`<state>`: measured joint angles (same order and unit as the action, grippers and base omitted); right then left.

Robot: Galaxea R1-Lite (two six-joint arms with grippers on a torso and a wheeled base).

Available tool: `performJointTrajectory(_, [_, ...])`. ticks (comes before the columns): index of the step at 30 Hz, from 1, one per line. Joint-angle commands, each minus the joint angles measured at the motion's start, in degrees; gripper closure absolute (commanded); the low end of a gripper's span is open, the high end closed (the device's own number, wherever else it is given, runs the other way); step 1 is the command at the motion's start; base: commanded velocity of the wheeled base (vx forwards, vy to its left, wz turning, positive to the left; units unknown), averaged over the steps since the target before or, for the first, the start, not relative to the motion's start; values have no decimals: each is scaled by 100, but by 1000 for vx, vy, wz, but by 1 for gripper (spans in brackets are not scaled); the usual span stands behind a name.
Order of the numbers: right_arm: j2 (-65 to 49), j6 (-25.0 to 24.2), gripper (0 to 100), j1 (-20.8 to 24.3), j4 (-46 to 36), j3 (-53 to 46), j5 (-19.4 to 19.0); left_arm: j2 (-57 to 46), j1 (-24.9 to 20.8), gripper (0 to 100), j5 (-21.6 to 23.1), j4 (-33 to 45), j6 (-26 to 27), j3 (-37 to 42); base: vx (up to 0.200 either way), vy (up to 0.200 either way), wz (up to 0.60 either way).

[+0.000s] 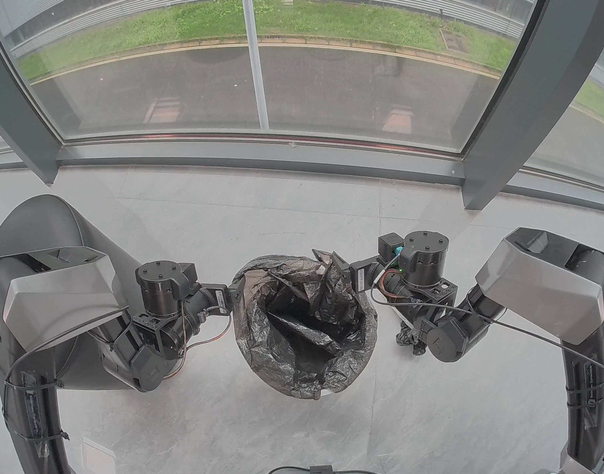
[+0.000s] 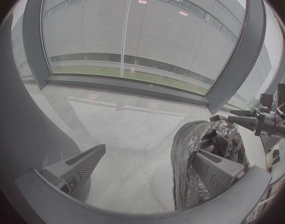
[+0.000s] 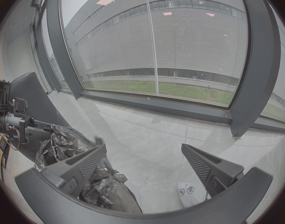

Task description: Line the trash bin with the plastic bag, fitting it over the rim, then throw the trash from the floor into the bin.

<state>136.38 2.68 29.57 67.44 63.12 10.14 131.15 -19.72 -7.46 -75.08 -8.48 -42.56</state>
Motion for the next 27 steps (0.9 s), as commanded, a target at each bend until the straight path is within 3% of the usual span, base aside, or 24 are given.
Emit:
performJointTrajectory(1, [3, 4, 0, -4, 6, -2, 5, 25, 118, 0, -1, -68, -4, -7, 0, 0, 0])
performJointTrajectory(11, [38, -5, 0, -4, 15, -11, 23, 561, 109, 0, 8, -332, -13, -51, 0, 0, 0])
performJointTrajectory(27, [47, -13, 0, -4, 15, -2, 23, 1132, -14, 0, 52, -94, -303, -473, 0, 0, 0])
